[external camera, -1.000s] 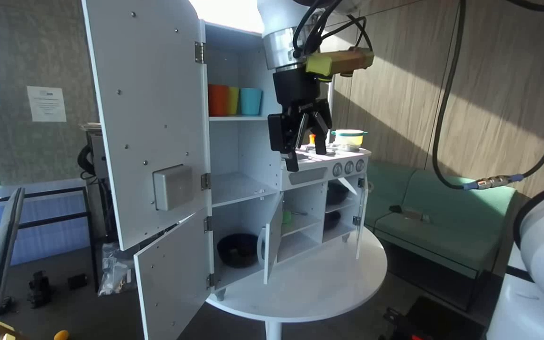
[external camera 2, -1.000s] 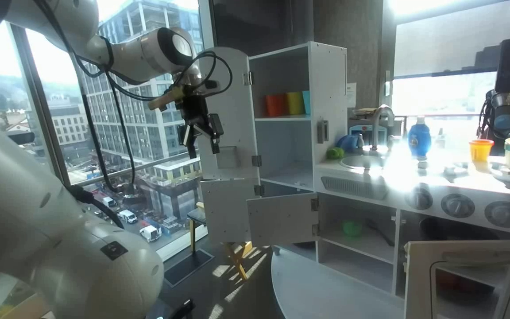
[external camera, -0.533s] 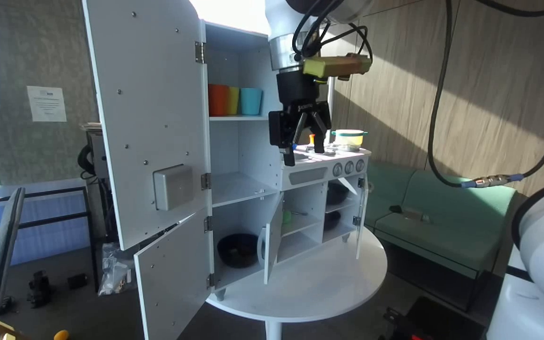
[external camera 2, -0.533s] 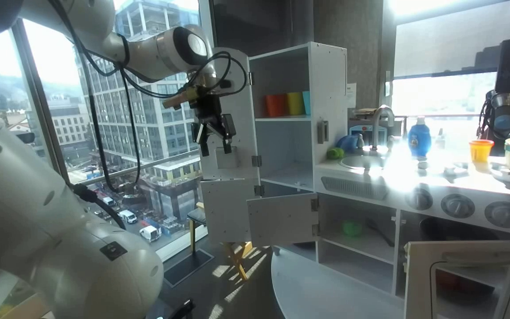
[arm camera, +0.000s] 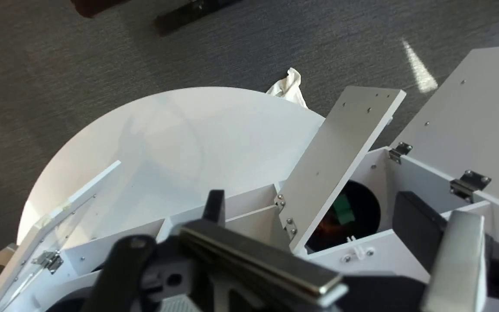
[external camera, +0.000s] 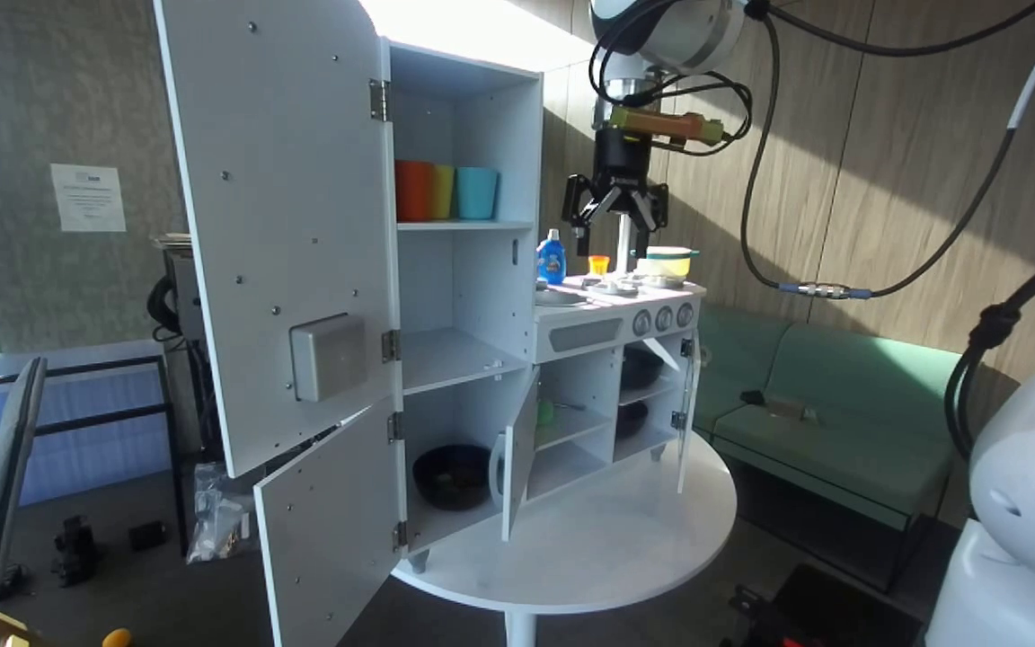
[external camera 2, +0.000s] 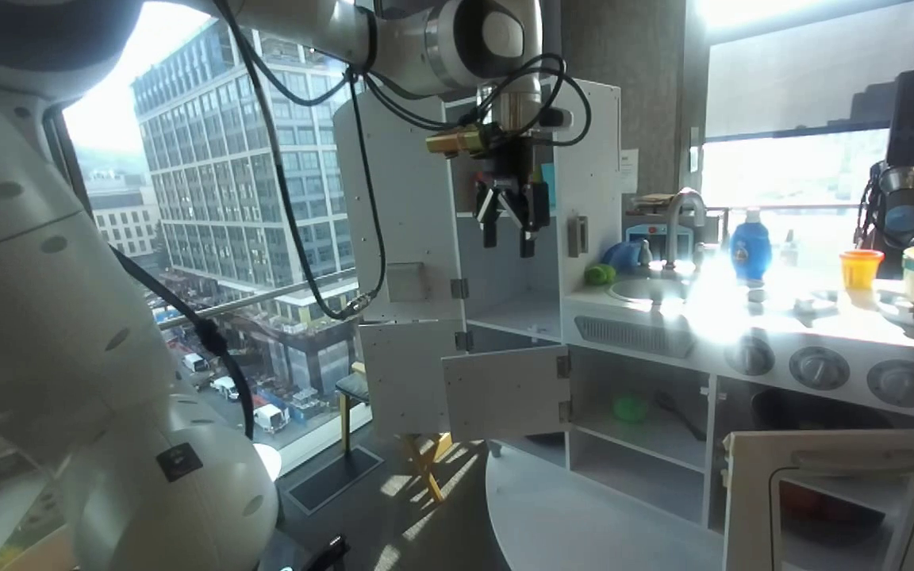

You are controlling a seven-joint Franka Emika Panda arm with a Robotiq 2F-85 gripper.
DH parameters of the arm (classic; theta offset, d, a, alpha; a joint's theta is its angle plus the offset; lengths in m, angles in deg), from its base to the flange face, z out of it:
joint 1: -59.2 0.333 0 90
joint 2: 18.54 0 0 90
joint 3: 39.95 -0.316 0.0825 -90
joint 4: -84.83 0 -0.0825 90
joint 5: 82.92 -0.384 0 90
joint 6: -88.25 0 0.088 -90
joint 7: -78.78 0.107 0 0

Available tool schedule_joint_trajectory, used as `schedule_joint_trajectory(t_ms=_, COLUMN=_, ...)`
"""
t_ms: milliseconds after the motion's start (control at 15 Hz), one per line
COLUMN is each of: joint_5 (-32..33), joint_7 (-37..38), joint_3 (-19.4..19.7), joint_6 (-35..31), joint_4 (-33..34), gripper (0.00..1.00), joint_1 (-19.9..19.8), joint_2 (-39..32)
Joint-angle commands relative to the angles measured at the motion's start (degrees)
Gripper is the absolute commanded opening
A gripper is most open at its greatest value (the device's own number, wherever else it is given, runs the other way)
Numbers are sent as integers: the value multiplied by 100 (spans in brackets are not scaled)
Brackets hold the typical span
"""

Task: Close two doors on the white object

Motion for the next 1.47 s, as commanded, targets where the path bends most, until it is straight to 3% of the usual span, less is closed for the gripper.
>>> schedule_joint_trajectory(t_ms=0, joint_5=-437, joint_7=120, joint_3=504, joint_6=17, joint_4=690, gripper=100, joint_1=-370, joint_2=-674)
schedule_joint_trajectory(t_ms=333, joint_5=-892, joint_7=487, joint_3=1046, joint_6=-198, joint_4=523, gripper=100, joint_1=-854, joint_2=-695)
schedule_joint_trajectory(t_ms=733, joint_5=-876, joint_7=1030, joint_3=1262, joint_6=-1301, joint_4=-161, gripper=100, joint_1=-1229, joint_2=-312)
schedule_joint_trajectory(t_ms=1000, joint_5=-886, joint_7=1618, joint_3=1439, joint_6=-1852, joint_4=-326, gripper=100, joint_1=-1509, joint_2=-628)
schedule_joint_trajectory(t_ms=1400, joint_5=-931, joint_7=2559, joint_3=1577, joint_6=-1971, joint_4=-315, gripper=100, joint_1=-1630, joint_2=-1313)
